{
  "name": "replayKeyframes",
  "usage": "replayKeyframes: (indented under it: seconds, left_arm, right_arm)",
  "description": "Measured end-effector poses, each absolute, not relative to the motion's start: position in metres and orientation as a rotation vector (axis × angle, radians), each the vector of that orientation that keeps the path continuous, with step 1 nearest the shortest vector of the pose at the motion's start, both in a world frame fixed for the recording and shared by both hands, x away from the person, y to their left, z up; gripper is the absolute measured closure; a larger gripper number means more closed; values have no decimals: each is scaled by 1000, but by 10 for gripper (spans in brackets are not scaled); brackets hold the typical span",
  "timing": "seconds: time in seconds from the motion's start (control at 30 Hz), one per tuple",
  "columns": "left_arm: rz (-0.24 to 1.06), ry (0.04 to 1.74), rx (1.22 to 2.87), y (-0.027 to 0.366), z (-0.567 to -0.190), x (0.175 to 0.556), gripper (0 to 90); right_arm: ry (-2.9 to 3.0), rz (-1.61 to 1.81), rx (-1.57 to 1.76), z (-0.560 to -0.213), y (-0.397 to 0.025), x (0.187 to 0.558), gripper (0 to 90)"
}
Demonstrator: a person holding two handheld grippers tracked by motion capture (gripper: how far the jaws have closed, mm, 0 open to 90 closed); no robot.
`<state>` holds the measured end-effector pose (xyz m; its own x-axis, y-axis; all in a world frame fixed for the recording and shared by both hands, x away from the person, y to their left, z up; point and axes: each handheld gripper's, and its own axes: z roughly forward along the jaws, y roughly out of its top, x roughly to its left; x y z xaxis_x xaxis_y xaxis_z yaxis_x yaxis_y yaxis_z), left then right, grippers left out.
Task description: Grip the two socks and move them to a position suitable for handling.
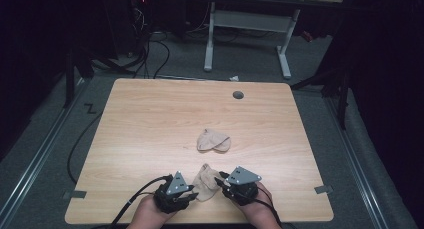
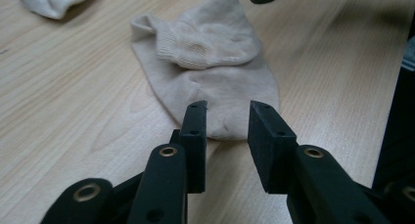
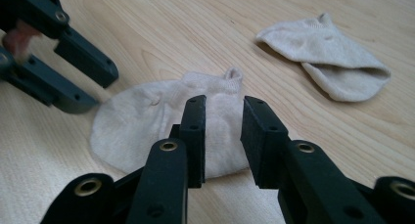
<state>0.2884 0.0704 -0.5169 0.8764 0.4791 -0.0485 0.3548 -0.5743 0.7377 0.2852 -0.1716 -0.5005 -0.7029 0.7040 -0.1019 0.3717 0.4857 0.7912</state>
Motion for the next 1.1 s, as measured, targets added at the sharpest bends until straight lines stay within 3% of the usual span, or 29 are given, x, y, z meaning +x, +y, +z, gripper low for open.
replayKeyframes:
  seconds: [0.7,0.9,1.1]
  left_arm:
    - [216,553,2298,56,-524,285,717]
    - [208,555,2301,57,-524,285,720]
    - [202,564,2303,60,-523,288,727]
  right_arm:
    - [2479,1017,843,-523,-148,289,685]
    - [2475,988,856,-523,-148,289,814]
    - [2431,1004,864,-517,-152,288,852]
